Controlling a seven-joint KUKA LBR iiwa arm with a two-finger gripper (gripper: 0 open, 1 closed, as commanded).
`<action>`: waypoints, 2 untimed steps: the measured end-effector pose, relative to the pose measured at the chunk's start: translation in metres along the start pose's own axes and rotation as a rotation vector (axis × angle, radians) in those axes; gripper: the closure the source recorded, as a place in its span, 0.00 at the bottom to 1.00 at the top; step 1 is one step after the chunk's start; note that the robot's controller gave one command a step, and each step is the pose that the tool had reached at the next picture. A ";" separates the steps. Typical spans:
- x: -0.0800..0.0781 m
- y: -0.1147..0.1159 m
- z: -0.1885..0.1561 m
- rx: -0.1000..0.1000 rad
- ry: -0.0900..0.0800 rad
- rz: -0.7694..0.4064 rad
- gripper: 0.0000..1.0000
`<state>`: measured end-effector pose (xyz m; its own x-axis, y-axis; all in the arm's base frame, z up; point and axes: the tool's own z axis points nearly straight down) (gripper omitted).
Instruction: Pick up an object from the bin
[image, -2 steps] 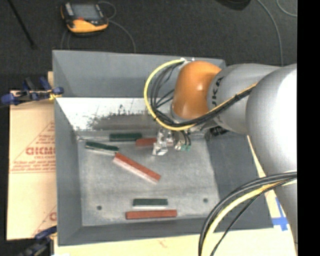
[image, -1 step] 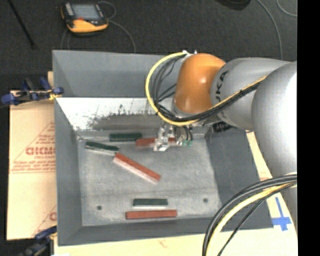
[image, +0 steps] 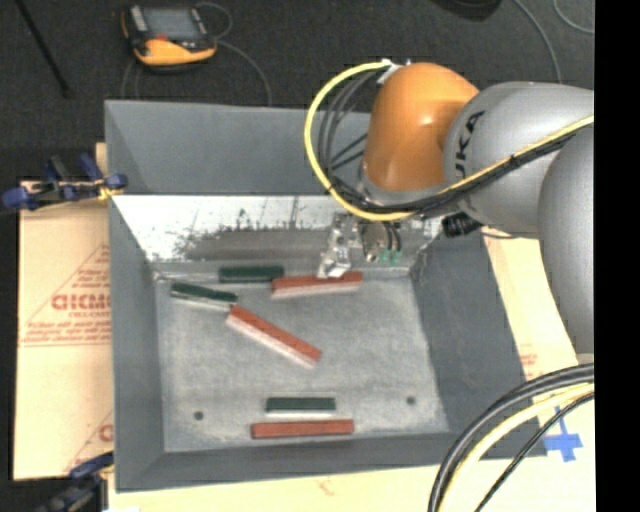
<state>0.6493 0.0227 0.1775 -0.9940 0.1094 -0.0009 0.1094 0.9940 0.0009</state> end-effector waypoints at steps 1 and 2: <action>0.002 -0.003 0.003 0.001 -0.004 0.011 0.00; 0.003 -0.005 0.024 0.001 -0.003 0.016 0.00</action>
Offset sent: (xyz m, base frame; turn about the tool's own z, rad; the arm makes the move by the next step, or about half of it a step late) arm 0.0000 0.0000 0.0000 0.0000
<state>0.6456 0.0186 0.1539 -0.9921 0.1251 -0.0038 0.1251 0.9921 -0.0003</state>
